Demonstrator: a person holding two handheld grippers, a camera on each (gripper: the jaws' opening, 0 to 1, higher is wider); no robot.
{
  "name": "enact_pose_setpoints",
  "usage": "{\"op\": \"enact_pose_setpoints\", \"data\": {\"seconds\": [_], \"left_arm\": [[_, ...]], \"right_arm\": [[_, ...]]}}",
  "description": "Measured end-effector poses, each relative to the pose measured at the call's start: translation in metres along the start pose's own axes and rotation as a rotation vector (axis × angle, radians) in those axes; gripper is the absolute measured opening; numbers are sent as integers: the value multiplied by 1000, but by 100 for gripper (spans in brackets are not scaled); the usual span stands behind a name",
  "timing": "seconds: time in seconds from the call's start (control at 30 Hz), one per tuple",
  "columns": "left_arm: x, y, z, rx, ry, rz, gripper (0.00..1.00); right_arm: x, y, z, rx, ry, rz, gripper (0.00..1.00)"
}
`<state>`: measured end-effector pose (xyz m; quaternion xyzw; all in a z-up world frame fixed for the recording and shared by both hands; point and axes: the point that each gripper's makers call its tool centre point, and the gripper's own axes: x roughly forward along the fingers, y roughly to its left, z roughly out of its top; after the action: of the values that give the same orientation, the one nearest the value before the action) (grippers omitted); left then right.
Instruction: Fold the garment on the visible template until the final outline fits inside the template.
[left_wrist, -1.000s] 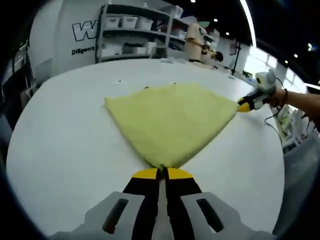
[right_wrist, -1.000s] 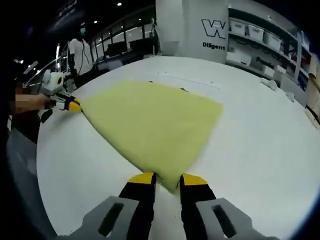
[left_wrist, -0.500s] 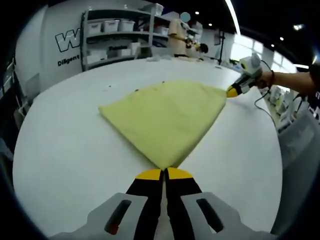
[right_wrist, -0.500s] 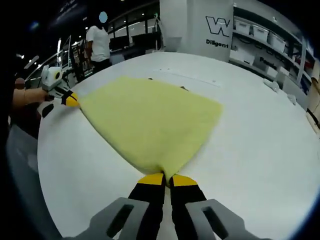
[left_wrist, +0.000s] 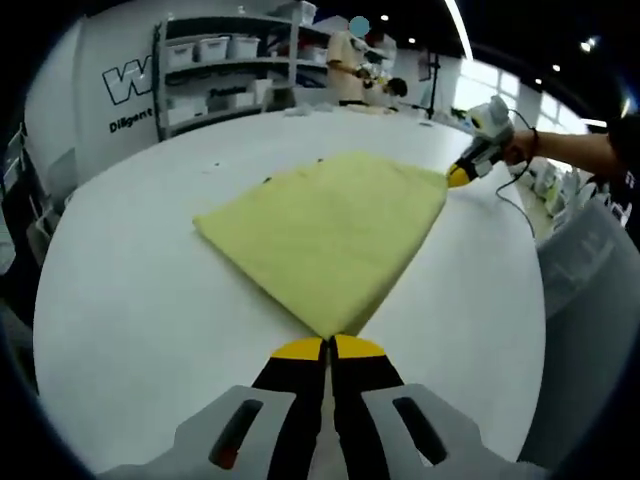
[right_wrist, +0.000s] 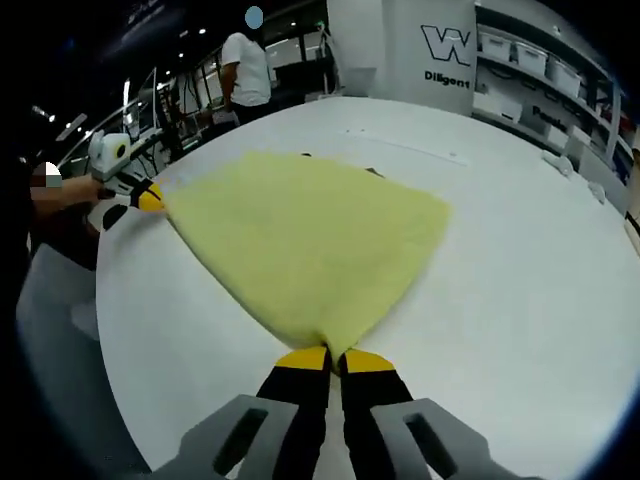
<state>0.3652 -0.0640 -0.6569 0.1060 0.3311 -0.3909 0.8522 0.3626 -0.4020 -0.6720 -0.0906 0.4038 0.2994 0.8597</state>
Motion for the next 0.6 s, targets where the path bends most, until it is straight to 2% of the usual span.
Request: {"op": "enact_pose_setpoints", "data": {"seconds": [0.23,0.6], "left_arm": [[-16,-11,-15,-44,-4,7,0],[-25,-13,-22,-46,-7,21,0]], "right_arm": [[-2,17,-7,6,3,17,0],[-5,30,-13,14,-3,22,0]]}}
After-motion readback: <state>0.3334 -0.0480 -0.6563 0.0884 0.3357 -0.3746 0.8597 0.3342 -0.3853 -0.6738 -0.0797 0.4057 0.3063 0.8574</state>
